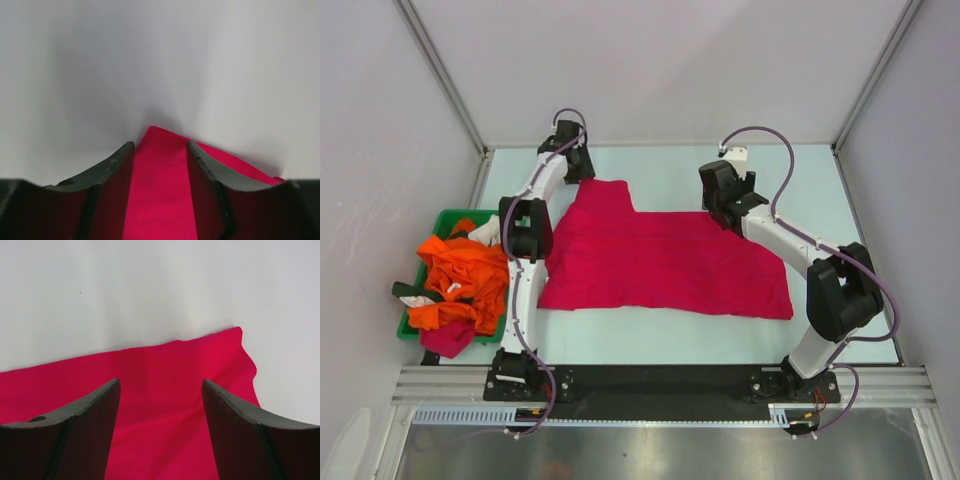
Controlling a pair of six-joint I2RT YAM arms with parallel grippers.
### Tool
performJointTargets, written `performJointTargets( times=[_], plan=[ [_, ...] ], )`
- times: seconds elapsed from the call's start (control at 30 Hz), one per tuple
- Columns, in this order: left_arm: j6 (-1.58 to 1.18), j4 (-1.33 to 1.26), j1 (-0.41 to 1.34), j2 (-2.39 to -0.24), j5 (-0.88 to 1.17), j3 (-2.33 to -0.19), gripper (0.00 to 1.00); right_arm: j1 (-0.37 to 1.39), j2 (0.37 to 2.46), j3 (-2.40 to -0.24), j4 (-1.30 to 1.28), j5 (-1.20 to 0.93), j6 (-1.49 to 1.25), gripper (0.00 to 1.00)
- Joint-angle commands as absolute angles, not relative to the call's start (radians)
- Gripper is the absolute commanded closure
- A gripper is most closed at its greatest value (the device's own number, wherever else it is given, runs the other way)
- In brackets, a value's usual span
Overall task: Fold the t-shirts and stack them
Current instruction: Grap the side of the flattened tshirt furthest away from the robot with both arms
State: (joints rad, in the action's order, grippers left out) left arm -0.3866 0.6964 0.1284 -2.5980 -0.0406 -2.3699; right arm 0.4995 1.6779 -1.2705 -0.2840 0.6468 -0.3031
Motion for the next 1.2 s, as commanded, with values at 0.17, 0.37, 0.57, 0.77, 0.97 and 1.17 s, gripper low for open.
performJointTargets(
  times=[0.17, 0.37, 0.57, 0.77, 0.97, 1.17],
  plan=[
    [-0.433, 0.664, 0.095, -2.614, -0.012, -2.419, 0.65, 0.497, 1.695, -1.312, -0.291, 0.643, -0.333, 0.28],
    [-0.437, 0.661, 0.094, -2.617, -0.011, -2.419, 0.78, 0.495, 1.689, -1.304, -0.291, 0.650, -0.330, 0.29],
    [-0.434, 0.660, 0.094, -2.617, -0.009, -2.418, 0.80, 0.495, 1.686, -1.301, -0.288, 0.652, -0.327, 0.29],
    [-0.436, 0.660, 0.094, -2.608, -0.009, -2.407, 1.00, 0.495, 1.684, -1.295, -0.287, 0.646, -0.331, 0.29],
    [-0.400, 0.661, 0.109, -2.547, 0.002, -2.364, 1.00, 0.495, 1.683, -1.299, -0.288, 0.644, -0.342, 0.29],
    [-0.403, 0.637, 0.129, -2.384, -0.022, -2.281, 1.00, 0.471, 1.697, -1.327, -0.302, 0.644, -0.353, 0.29]
  ],
)
